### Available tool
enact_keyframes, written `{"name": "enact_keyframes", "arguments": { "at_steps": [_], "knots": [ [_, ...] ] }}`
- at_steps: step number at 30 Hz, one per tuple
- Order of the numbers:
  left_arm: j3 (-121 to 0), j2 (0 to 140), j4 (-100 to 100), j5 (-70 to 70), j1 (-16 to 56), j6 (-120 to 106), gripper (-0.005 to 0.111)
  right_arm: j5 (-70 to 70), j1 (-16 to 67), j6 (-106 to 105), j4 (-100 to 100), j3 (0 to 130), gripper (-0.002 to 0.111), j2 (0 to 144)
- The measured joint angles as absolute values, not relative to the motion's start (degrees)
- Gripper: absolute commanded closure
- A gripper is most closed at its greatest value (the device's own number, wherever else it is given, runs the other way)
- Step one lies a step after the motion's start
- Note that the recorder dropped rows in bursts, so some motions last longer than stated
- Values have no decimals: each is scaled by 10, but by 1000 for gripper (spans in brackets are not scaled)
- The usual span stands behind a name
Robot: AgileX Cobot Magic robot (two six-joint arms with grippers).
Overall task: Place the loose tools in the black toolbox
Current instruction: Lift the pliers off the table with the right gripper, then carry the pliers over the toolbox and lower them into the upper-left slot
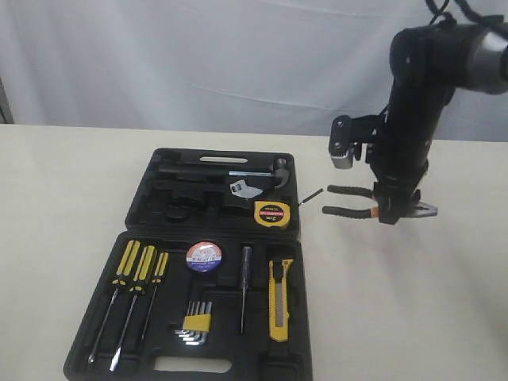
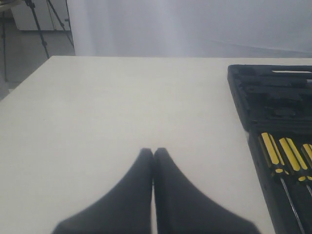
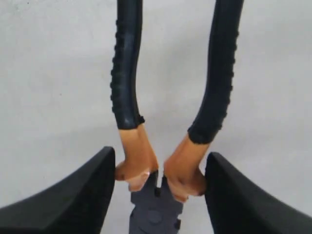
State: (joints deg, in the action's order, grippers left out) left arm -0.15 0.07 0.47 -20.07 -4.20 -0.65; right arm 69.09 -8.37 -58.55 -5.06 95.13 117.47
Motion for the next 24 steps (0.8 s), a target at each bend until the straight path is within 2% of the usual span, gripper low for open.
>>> {"name": "enact_keyframes", "arguments": {
  "at_steps": [7, 17, 24],
  "knots": [
    [-1, 1, 5, -201, -42, -7, 107, 699, -66, -586, -35, 959, 109, 1133],
    [-1, 1, 5, -201, -42, -7, 107, 700, 53, -586, 0, 1072, 109, 1179],
    [-1, 1, 5, -201, -42, -7, 107, 646, 120, -583, 27, 1146, 109, 1250]
  ]
}}
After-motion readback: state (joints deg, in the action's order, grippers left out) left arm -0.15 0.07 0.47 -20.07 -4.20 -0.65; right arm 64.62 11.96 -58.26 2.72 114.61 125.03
